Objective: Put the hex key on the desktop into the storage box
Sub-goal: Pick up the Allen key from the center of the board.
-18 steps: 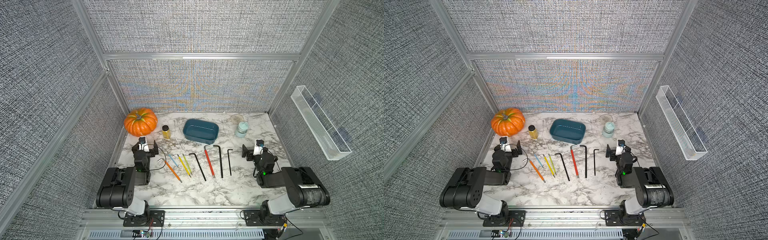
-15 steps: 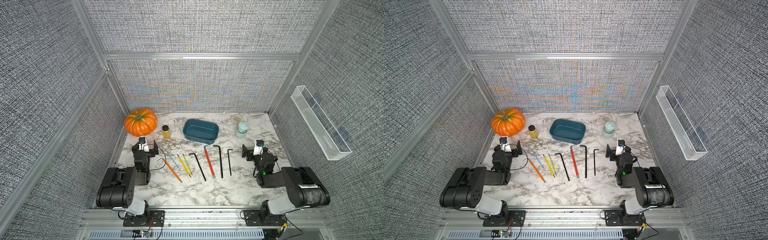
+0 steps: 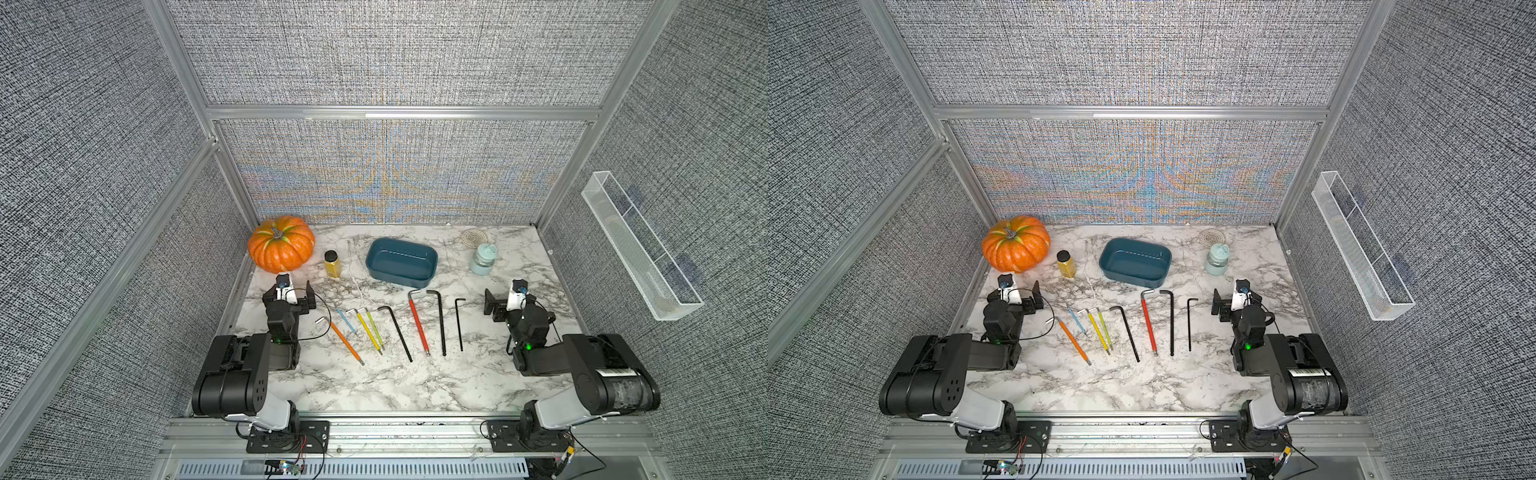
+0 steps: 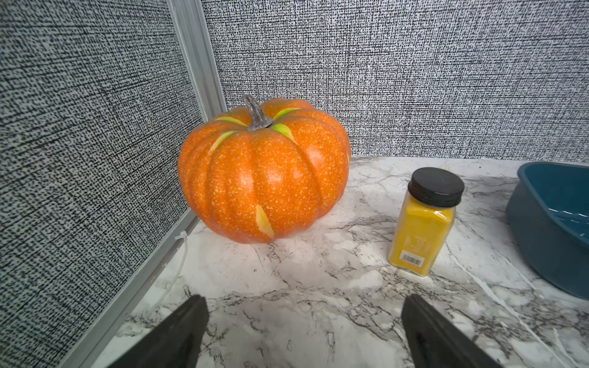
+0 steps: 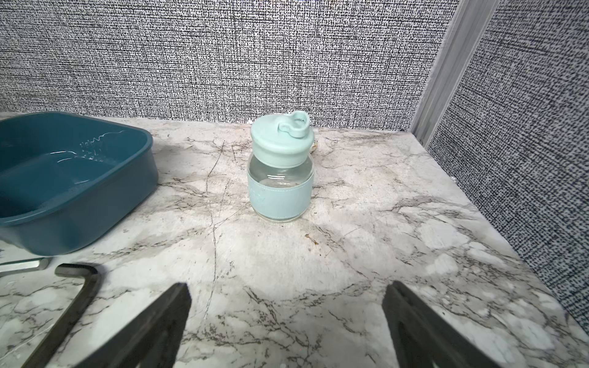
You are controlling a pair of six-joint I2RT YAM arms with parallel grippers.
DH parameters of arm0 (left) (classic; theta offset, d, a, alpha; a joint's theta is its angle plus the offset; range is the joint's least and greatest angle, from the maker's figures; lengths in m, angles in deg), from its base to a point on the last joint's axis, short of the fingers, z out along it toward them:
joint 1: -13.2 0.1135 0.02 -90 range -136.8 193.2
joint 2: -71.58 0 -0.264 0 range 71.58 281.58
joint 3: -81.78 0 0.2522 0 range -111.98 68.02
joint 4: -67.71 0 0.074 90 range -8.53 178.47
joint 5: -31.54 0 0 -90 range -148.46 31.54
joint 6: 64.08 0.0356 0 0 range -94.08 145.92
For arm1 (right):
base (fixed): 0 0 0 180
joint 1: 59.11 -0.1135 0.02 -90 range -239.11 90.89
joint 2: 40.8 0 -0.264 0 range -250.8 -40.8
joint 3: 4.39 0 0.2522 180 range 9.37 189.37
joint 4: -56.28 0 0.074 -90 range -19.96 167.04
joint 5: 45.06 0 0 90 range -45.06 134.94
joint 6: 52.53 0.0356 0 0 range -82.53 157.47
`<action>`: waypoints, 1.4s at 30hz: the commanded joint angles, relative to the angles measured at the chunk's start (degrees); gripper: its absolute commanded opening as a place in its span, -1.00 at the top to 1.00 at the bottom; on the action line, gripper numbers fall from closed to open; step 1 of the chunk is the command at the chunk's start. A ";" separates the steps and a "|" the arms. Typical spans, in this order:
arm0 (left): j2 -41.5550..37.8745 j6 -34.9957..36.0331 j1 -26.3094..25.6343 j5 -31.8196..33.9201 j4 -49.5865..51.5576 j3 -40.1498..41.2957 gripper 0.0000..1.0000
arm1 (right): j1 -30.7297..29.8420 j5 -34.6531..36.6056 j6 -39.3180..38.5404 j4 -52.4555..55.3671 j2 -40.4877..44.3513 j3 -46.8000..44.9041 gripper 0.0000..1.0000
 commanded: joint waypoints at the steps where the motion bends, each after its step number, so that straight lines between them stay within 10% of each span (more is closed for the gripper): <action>1: -1.29 -1.39 0.12 3.10 -0.04 -1.19 -1.00 | 0.25 -0.80 0.38 3.02 1.88 2.63 -0.99; 4: -7.43 -4.42 0.12 7.10 26.83 -13.65 -1.00 | -0.29 1.23 1.84 26.43 7.92 14.25 -0.99; 12: -16.01 -10.14 -0.90 -2.73 48.92 -27.93 -0.99 | -6.62 14.07 8.59 57.45 20.33 30.46 -0.99; 24: -32.45 -14.85 -11.67 -13.23 53.74 -24.04 -1.00 | -17.88 14.18 18.32 103.61 10.60 52.75 -0.99; 42: -33.31 -16.74 -20.24 -9.50 54.09 -25.25 -1.00 | -20.04 2.01 22.66 96.43 3.04 37.49 -0.62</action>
